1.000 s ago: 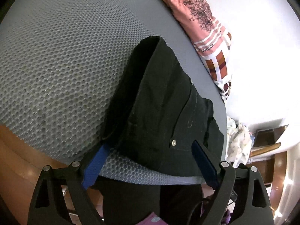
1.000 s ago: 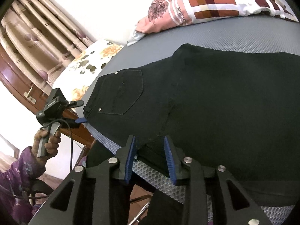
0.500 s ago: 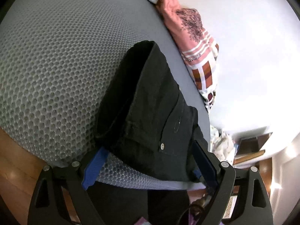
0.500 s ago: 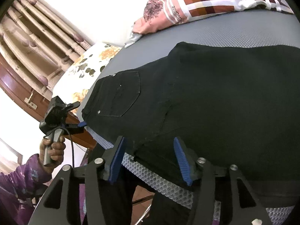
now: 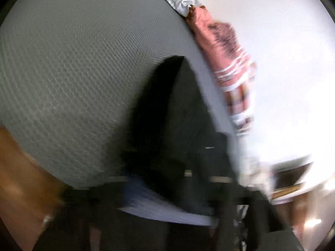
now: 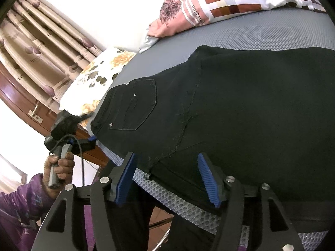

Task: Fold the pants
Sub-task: 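Fold the jeans waistband with the left gripper over the folded legs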

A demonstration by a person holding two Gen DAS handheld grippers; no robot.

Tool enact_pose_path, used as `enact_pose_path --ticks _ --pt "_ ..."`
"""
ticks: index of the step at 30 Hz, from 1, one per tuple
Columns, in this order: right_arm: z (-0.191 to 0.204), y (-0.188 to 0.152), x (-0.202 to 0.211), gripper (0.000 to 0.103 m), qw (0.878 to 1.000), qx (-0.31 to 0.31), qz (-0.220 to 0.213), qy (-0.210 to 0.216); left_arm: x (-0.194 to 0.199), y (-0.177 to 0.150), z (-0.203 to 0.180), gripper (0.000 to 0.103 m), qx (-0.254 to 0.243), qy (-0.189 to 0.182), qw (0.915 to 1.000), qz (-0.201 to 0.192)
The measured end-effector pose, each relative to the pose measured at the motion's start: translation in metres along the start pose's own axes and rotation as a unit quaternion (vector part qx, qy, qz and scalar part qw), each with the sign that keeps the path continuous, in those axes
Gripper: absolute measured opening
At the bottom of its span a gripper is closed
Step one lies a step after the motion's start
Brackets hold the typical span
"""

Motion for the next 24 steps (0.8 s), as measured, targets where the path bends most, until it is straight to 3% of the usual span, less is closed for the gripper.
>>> enact_pose_path --ticks 4,6,11,15,17,18,24 --pt "0.000 0.000 0.000 0.062 1.000 -0.001 0.000 0.000 -0.012 0.005 0.023 0.028 0.062 -0.048 0.9964 0.031" --pt "0.000 -0.001 0.000 0.062 1.000 -0.003 -0.001 0.001 -0.012 0.006 0.024 0.029 0.061 -0.053 0.9962 0.034" --pt "0.000 -0.001 0.000 0.063 1.000 -0.004 -0.002 0.001 -0.014 0.009 0.029 0.043 0.124 -0.095 0.9875 0.020" --pt "0.000 -0.002 0.000 0.064 1.000 -0.004 -0.001 0.001 -0.014 0.011 0.020 0.043 0.101 -0.073 0.9921 0.009" --pt "0.000 -0.002 -0.001 0.065 1.000 -0.004 -0.002 0.002 -0.015 0.014 0.016 0.038 0.088 -0.054 0.9946 0.010" --pt "0.000 -0.002 -0.001 0.065 1.000 -0.004 -0.001 0.002 -0.016 0.015 0.013 0.029 0.078 -0.036 0.9963 0.009" --pt "-0.002 -0.003 0.001 0.065 1.000 -0.010 -0.007 0.004 -0.006 0.016 -0.009 0.025 0.016 0.010 0.9998 -0.004"
Point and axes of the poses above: each gripper's, at about its wrist camera, not at the fingertips, and x roughly against the way its jaws point, z to its left, y to its top, the point moved 3 cm from there along -x, roughly the way its jaws point, and after that the axes turned 6 degrees about y, right-handed, at the moved point
